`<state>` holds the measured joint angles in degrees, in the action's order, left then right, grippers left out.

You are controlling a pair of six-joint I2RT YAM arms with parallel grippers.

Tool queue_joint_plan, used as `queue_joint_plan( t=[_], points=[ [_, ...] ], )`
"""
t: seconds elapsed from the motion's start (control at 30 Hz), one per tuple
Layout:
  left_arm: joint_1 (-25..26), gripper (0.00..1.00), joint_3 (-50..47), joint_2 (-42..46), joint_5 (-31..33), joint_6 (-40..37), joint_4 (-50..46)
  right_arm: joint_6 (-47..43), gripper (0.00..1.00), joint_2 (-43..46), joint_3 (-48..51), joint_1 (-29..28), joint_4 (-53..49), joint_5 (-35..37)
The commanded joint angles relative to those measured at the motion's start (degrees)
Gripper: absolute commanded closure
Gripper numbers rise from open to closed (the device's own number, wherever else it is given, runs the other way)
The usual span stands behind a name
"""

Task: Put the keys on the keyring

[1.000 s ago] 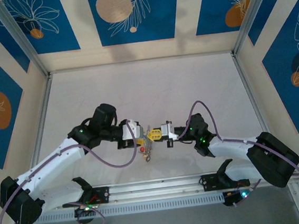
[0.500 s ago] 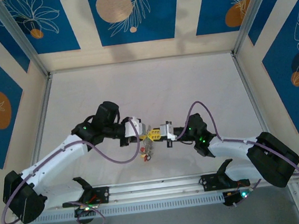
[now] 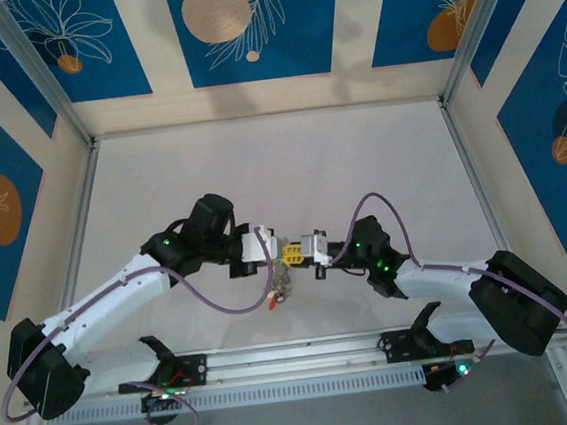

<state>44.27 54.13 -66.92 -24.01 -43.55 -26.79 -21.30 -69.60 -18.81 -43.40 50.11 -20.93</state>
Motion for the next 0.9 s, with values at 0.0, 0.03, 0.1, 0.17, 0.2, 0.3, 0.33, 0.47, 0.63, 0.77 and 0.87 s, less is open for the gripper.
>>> queue_joint_plan(
  t=[0.0, 0.03, 0.1, 0.17, 0.2, 0.3, 0.33, 0.47, 0.63, 0.77, 0.87],
  points=[
    [1.69, 1.00, 4.66, -0.24, 9.72, -2.95, -5.88, -2.54, 0.87, 2.57, -1.63, -0.72, -2.86, 3.19],
    [2.12, 1.00, 5.64, -0.67, 11.18, -3.11, -7.31, -2.68, 0.85, 2.93, -1.74, -0.81, -3.95, 3.72],
    [2.97, 1.00, 7.61, -1.57, 13.15, -3.55, -10.20, -3.42, 0.85, 2.94, -2.16, -0.88, -5.65, 4.02],
    [3.84, 1.00, 10.13, -3.10, 14.53, -3.81, -13.49, -3.90, 0.84, 2.52, -2.39, -0.90, -5.84, 4.32],
    [4.21, 1.00, 11.02, -3.78, 14.85, -3.98, -14.71, -3.84, 0.84, 2.25, -2.59, -0.90, -5.73, 4.39],
    [5.09, 1.00, 13.22, -5.81, 14.68, -4.00, -16.80, -3.27, 0.84, 1.06, -3.40, -0.90, -5.32, 4.08],
    [5.27, 1.00, 13.74, -6.32, 14.21, -3.92, -17.10, -3.07, 0.84, 0.32, -3.51, -0.90, -4.63, 3.90],
    [5.72, 1.00, 14.45, -7.30, 12.20, -3.60, -16.83, -1.32, 0.85, -1.55, -3.99, -0.99, -2.21, 3.24],
    [5.74, 1.00, 15.03, -7.02, 10.91, -2.68, -16.07, -0.19, 0.86, -2.93, -4.36, -1.43, -1.81, 3.30],
    [5.68, 0.97, 14.39, -6.46, 10.74, -2.73, -16.11, 0.53, 1.00, -2.74, -3.92, -1.52, -0.36, 3.43],
    [4.92, 0.89, 12.21, -4.48, 8.66, -1.00, -13.82, 1.50, 1.00, -1.51, -2.97, -1.33, 1.81, 2.72]
  ],
)
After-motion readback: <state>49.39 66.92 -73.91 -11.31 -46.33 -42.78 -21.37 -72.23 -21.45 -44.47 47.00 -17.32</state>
